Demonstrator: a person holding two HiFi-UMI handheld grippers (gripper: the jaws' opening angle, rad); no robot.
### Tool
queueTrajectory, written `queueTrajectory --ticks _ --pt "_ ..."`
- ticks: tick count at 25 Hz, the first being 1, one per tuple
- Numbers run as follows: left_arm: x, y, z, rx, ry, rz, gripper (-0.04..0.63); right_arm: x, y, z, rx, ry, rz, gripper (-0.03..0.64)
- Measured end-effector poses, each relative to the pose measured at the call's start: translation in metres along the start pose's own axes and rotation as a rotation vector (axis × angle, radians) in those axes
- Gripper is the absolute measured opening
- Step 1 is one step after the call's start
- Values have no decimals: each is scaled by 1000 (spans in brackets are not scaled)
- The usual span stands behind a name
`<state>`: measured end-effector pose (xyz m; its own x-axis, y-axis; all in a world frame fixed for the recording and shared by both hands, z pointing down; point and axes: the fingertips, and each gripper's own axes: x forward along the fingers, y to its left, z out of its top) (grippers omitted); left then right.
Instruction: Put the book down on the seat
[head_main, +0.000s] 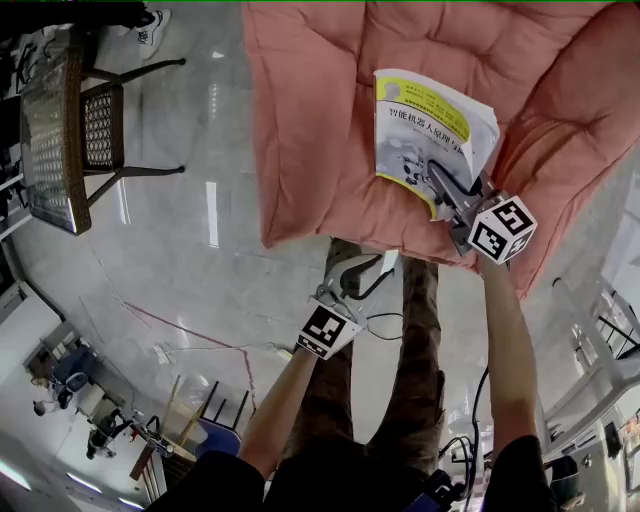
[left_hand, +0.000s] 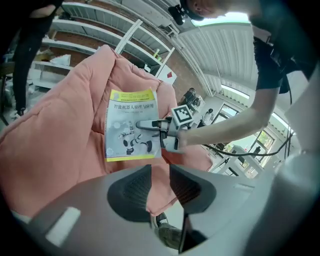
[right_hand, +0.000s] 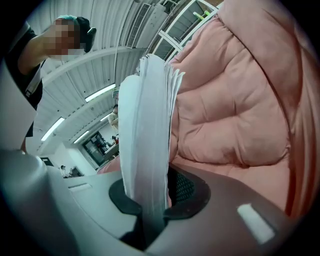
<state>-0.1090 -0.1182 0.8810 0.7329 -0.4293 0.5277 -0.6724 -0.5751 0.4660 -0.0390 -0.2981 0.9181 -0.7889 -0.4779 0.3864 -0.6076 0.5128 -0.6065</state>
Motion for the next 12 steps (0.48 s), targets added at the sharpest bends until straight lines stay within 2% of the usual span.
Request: queueTrajectory --ticks 6,12 --pt "9 -10 -1 -1 0 -30 112 26 -41 8 13 16 -28 80" --pt "7 -3 -2 -5 7 -24 110 40 -90 9 45 49 -129 81"
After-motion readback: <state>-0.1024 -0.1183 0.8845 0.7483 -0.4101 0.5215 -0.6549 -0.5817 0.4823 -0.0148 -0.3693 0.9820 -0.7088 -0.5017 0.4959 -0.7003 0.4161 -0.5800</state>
